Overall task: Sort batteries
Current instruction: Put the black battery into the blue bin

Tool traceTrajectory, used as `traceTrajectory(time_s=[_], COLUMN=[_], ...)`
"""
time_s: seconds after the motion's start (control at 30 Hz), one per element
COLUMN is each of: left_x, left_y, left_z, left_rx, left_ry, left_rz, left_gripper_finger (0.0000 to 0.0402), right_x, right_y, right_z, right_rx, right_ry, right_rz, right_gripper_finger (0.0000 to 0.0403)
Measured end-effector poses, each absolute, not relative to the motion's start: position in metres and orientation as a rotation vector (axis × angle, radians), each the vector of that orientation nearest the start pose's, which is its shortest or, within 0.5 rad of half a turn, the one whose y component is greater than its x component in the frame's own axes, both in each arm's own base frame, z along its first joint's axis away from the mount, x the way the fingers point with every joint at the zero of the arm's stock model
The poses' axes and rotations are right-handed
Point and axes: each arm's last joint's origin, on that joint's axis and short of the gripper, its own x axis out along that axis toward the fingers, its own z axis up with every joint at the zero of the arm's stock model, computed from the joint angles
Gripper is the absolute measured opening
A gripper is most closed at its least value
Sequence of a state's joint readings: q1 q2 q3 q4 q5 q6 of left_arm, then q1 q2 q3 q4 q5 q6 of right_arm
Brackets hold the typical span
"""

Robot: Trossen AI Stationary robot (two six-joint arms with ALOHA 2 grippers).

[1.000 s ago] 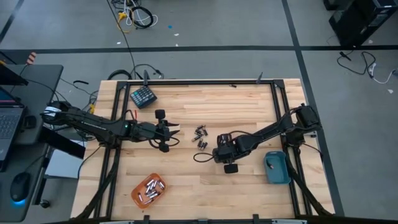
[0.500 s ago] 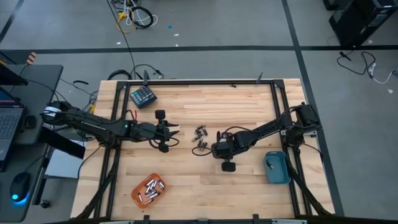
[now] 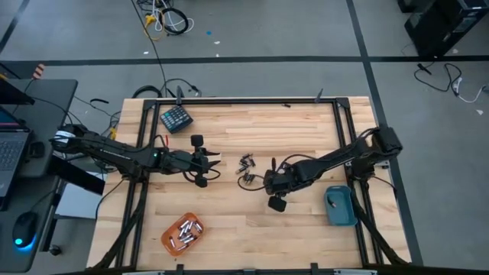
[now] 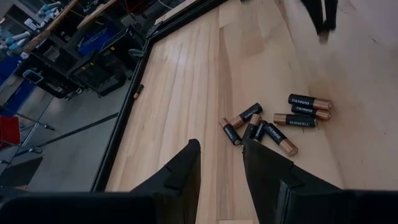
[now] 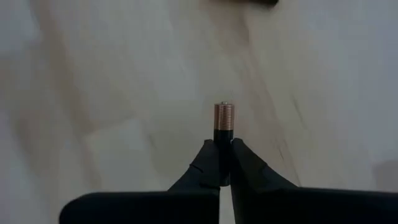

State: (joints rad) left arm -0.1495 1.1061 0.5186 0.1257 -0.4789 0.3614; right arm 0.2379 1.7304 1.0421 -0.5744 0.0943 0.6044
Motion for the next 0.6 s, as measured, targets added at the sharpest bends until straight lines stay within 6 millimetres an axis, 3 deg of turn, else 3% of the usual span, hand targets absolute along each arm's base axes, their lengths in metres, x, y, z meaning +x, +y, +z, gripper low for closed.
traceTrajectory(time_s=[0.23, 0.47, 0.6], left_x=[0.222, 0.222, 0.222], left_y=[-0.02, -0.02, -0.02], left_z=[0.212, 0.212, 0.212], left_rx=[0.495, 0.495, 0.495], left_ry=[0.496, 0.495, 0.494], left_rz=[0.241, 0.242, 0.242], left_gripper_finger=[0.0119, 0.0119, 0.0119], right_x=[0.282, 0.22, 0.185], right_y=[0.074, 0.097, 0.114], right_z=[0.204, 0.248, 0.259], right_rx=[0.487, 0.781, 0.897], right_ry=[1.181, 1.222, 1.266], right_rz=[-0.397, -0.585, -0.721], right_gripper_finger=[0.0005, 0.0005, 0.0005])
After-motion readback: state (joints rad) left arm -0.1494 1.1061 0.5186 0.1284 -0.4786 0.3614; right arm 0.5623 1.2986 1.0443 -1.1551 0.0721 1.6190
